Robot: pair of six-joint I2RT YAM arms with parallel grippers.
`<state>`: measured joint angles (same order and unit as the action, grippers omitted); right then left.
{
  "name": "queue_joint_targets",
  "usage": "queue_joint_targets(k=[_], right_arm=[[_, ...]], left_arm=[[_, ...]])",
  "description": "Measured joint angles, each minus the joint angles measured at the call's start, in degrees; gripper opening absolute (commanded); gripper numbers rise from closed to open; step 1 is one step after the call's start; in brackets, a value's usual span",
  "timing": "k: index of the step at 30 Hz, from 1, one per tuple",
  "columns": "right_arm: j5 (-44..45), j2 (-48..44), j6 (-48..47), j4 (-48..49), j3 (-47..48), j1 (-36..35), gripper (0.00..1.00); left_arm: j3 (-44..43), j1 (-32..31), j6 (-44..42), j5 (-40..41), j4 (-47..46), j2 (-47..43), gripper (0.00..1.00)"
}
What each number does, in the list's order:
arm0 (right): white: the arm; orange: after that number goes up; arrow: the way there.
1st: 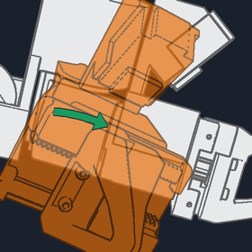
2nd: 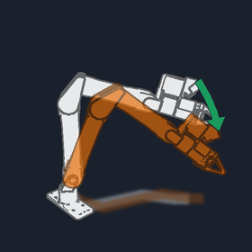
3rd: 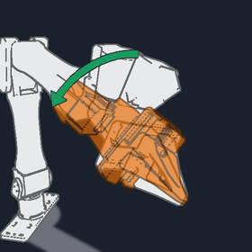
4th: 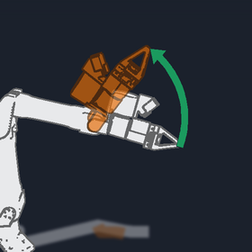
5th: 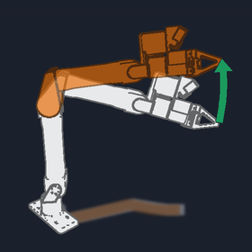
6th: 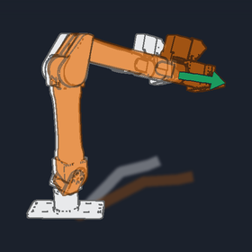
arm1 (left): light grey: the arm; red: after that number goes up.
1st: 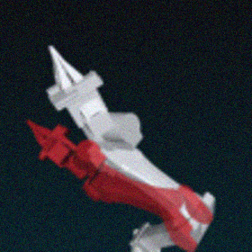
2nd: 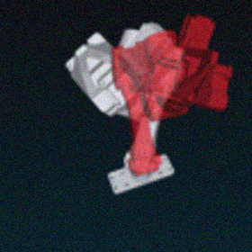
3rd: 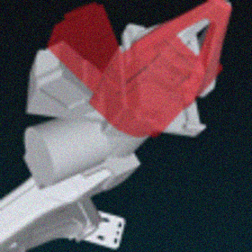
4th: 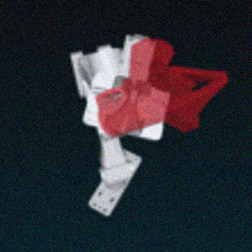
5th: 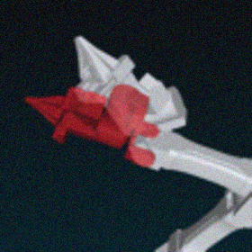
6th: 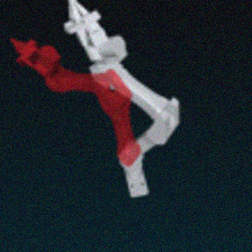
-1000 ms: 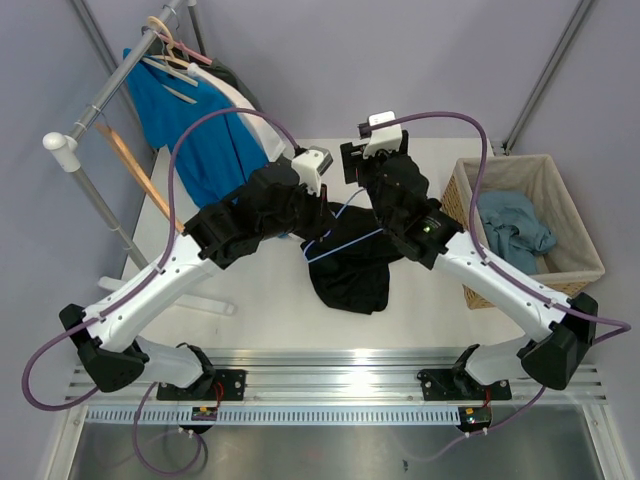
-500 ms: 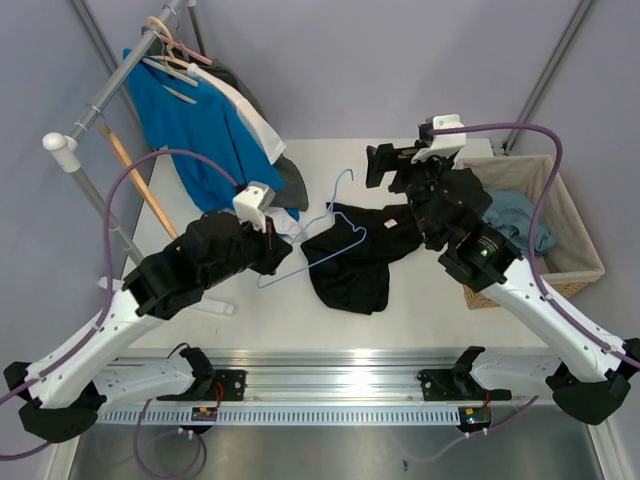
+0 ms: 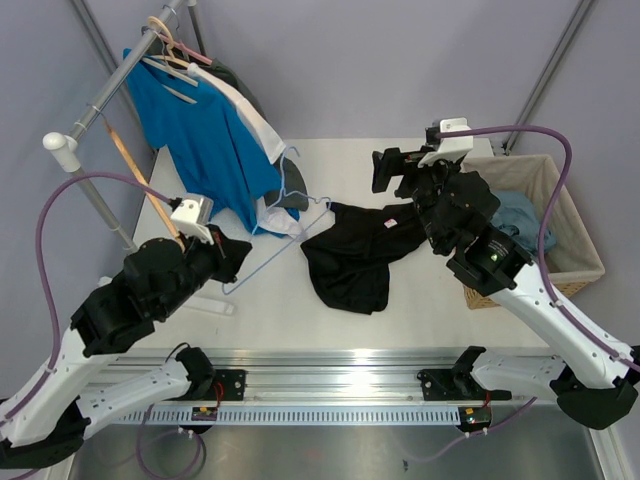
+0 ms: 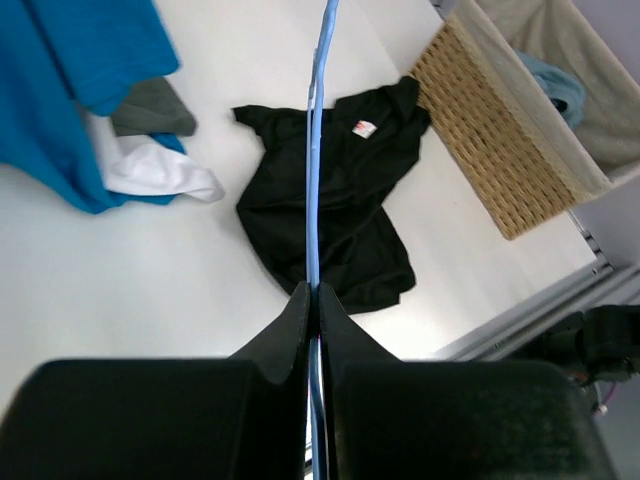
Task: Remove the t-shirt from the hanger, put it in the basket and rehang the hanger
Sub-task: Place the hanger at the clothesline.
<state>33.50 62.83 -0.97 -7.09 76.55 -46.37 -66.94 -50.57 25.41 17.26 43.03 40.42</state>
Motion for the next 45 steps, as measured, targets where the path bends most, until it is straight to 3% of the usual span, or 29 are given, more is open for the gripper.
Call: queue_joint_targets(k=[9, 17, 23, 34, 45], right_arm=[[0.5, -1.1, 0.2, -1.1, 0.0, 0.0, 0.99], [0.5, -1.1, 1.0, -2.3, 0.0, 0.0, 0.99], [0.5, -1.2, 1.6, -2.7, 0.0, 0.0, 0.99], [0.6, -0.7, 1.9, -2.7, 0.0, 0.0, 0.99], [1.5, 2.4, 1.9, -3.7, 0.0, 0.0, 1.00]], left_arm=[[-2.1, 0.0, 0.6, 6.5, 10.5, -6.9, 0.00], [-9.4, 0.0, 1.8, 15.2, 24.4, -8.3, 0.00], [-12.6, 0.0, 3.1, 20.5, 29.1, -8.0, 0.00], [-22.6, 0.0, 6.0, 32.8, 29.7, 7.6, 0.00], [-39.2, 0.0, 6.3, 41.3, 26.6, 20.6, 0.00]])
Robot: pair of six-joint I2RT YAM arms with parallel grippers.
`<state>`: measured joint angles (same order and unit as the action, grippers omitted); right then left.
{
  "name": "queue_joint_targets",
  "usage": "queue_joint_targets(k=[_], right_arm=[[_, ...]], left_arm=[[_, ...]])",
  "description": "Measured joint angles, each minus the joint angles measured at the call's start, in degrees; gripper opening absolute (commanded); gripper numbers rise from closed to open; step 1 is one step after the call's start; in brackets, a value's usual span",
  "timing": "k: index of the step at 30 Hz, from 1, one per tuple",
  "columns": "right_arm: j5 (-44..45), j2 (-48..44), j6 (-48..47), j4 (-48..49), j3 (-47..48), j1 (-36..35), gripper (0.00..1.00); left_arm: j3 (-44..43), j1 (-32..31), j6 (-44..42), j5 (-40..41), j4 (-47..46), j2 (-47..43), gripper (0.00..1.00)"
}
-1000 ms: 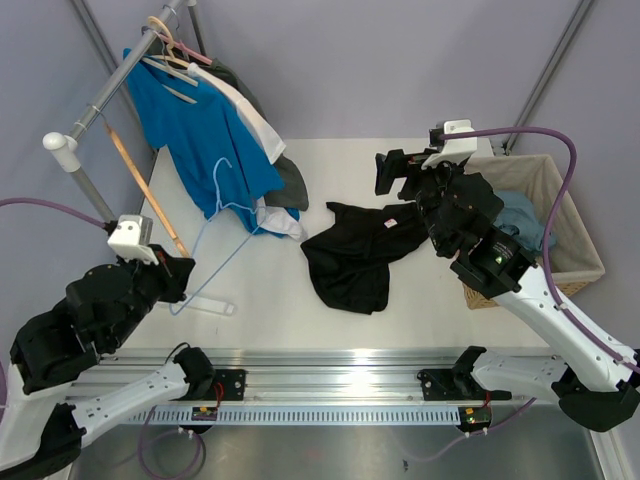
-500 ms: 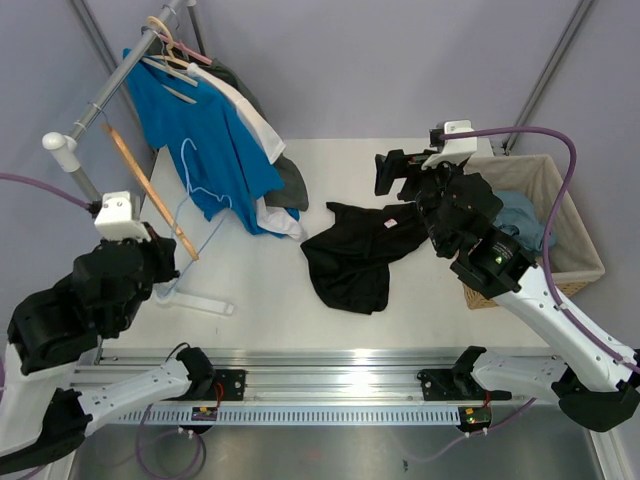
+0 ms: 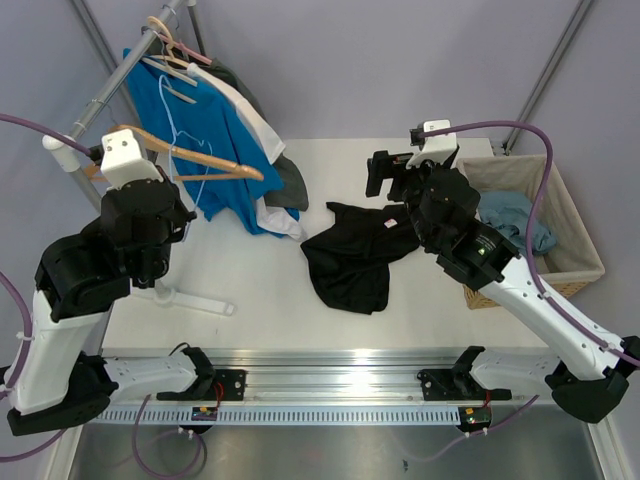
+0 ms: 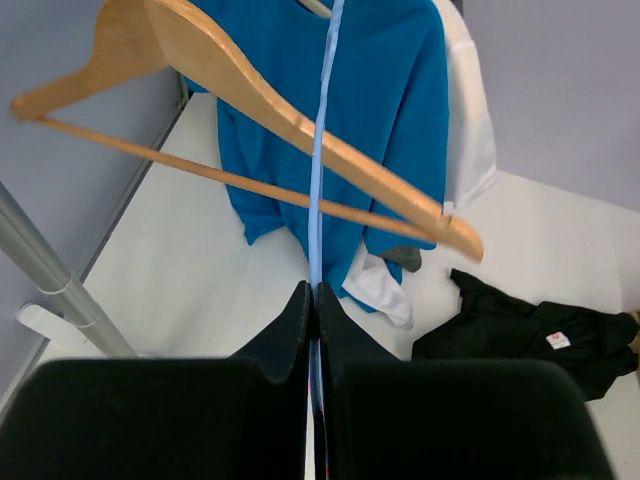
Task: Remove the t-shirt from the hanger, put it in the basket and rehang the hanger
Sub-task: Place the hanger at the clothesline.
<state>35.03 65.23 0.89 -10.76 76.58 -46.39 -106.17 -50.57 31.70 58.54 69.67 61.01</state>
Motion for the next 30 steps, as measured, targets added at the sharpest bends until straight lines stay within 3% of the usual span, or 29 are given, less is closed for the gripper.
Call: queue_joint_targets(k=[9, 20, 30], right_arm=[[0.1, 0.2, 0.0, -0.9, 0.0, 0.0, 0.99], [0.5, 0.2, 0.0, -1.2, 0.0, 0.0, 1.00], [0.5, 0.6, 0.0, -1.8, 0.0, 0.0, 0.99]], left_arm=[[-0.1, 0.0, 1.3, -2.1, -0.9, -0.4, 0.00], [12.5, 0.0, 2.0, -15.5, -1.9, -7.8, 0.00], [14.0, 0.0, 1.6, -23.9, -3.1, -8.2, 0.00]])
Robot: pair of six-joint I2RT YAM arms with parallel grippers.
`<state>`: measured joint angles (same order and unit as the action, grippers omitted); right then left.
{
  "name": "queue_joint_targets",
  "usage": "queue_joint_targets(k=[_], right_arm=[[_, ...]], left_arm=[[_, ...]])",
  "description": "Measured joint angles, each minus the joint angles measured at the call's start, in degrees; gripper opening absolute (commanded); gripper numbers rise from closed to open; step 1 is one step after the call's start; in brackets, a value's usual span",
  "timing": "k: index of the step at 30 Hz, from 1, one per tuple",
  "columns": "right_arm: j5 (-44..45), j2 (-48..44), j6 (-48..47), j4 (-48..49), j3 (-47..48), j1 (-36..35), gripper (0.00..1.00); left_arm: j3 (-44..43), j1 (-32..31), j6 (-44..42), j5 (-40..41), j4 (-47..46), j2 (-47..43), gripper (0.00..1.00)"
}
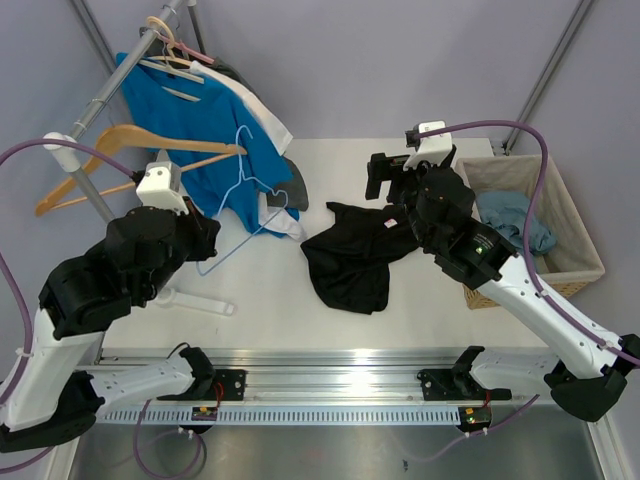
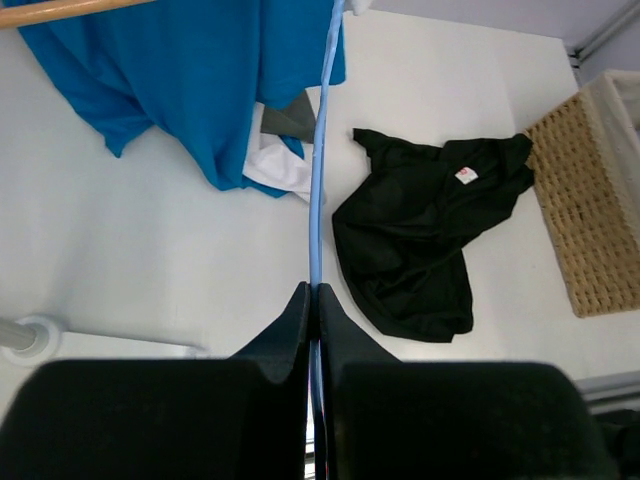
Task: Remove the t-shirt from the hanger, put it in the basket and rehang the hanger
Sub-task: Place the hanger at the clothesline.
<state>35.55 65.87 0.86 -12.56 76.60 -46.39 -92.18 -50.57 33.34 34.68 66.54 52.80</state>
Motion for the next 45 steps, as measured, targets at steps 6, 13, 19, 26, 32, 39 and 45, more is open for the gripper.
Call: queue_joint_targets(k=[6, 13, 19, 26, 32, 39, 45], right_arm=[[0.6, 0.3, 0.0, -0.5, 0.0, 0.0, 1.00], [1.0, 0.4, 0.0, -0.6, 0.0, 0.0, 0.99], [1.0, 0.4, 0.0, -0.6, 0.0, 0.0, 1.00], [1.0, 0.5, -0.5, -0.6, 0.0, 0.0, 0.99], [1.0, 0.9, -1.1, -0.6, 0.0, 0.0, 0.99], [1.0, 1.7, -1.3, -0.6, 0.0, 0.0, 0.99], [1.0, 2.3, -1.3, -0.6, 0.0, 0.0, 1.00]], left_arm=[[-4.1, 0.0, -0.6, -3.1, -0.6, -0.4, 0.00], [-9.7, 0.0, -0.9, -3.3, -0.7, -2.9, 0.00], [-14.6, 0.0, -1.0, -2.6, -1.5, -5.0, 0.00], [-16.1, 0.0, -1.8, -0.8, -2.1, -6.1, 0.00], [-15.8, 0.0, -2.8, 4.9, -2.1, -6.9, 0.00], [-14.3, 0.0, -4.8, 11.5, -2.2, -7.6, 0.00], [-14.2, 0.0, -6.6, 17.0, -2.4, -6.3, 0.00]])
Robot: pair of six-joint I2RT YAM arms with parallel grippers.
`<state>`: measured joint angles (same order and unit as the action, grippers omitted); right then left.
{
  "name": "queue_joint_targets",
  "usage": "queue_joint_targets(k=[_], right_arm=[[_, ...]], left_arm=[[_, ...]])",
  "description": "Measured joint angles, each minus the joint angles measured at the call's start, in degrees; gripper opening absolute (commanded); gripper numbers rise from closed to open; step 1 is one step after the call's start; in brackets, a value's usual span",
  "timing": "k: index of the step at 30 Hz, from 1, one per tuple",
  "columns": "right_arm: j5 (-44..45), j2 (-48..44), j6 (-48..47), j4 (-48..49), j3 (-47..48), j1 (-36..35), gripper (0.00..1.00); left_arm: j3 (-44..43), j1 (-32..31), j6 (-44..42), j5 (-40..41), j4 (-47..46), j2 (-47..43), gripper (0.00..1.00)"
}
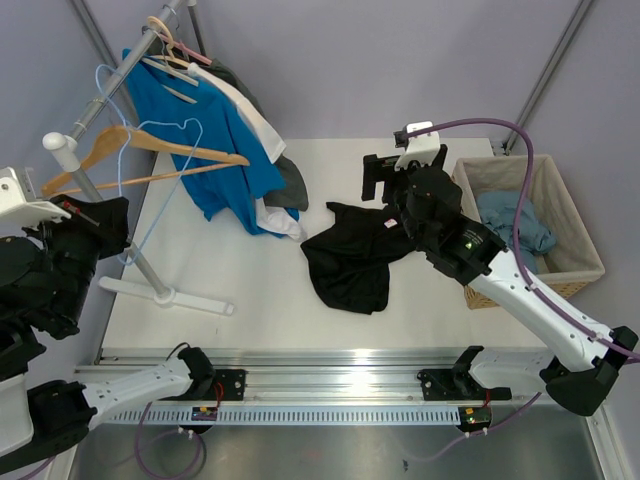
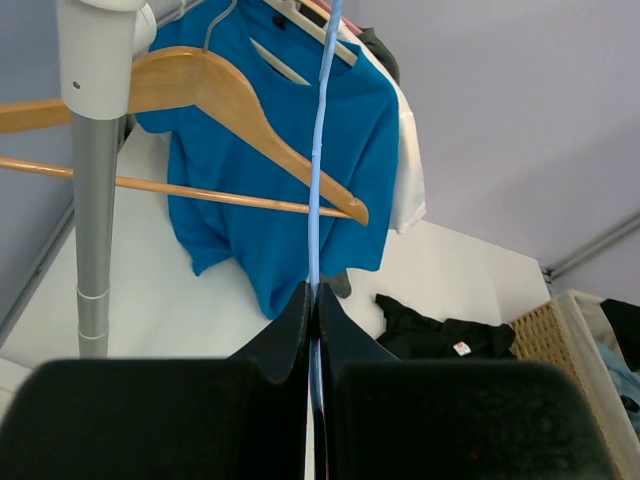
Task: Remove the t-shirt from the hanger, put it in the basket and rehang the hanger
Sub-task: Place the hanger at the clothesline.
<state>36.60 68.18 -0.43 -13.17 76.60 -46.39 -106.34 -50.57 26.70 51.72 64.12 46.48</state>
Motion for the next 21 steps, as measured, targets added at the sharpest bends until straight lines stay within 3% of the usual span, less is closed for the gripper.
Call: queue_joint_targets(k=[15, 21], right_arm=[[0.0, 2.3, -0.2, -0.1, 0.0, 0.0, 1.00], [-0.1, 3.0, -0.2, -1.2, 0.6, 0.0, 0.99]], left_arm=[[3.4, 0.0, 1.7, 3.2, 0.3, 1.8, 0.00], [2.4, 0.0, 2.6, 8.7, 0.7, 5.7, 0.00]])
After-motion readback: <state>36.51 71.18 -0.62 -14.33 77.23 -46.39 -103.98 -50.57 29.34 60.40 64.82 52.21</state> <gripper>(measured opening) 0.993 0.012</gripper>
